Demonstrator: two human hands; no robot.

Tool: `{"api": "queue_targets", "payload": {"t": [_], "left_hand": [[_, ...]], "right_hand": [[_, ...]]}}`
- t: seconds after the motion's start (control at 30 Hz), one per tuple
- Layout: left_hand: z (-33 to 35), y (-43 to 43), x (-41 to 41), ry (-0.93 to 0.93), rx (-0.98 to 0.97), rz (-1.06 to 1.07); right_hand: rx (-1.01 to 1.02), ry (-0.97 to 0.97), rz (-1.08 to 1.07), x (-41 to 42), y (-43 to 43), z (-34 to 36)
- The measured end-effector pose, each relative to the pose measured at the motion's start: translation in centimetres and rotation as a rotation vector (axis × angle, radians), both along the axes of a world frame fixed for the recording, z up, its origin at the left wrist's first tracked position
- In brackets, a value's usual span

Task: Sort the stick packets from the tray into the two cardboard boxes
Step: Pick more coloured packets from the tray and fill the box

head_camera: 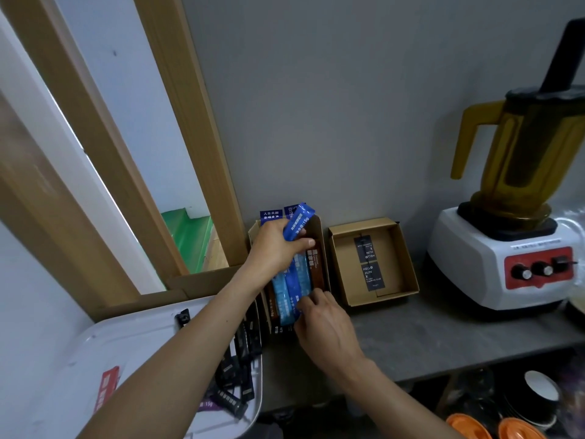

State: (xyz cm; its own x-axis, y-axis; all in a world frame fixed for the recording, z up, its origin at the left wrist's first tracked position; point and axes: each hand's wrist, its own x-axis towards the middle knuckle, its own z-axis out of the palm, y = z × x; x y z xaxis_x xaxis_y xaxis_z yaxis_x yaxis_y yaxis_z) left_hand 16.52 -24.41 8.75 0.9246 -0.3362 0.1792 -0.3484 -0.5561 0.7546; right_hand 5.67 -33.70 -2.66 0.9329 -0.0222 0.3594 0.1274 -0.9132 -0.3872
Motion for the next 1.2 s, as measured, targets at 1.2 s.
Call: {"api": "queue_targets", "payload": {"t": [1.2], "left_hand": [[1.7,5.1,-4.0,0.063,0.138,-0.132]], "right_hand": [[1.408,-0.08,0.11,-0.1,-2.6,4.8]]}}
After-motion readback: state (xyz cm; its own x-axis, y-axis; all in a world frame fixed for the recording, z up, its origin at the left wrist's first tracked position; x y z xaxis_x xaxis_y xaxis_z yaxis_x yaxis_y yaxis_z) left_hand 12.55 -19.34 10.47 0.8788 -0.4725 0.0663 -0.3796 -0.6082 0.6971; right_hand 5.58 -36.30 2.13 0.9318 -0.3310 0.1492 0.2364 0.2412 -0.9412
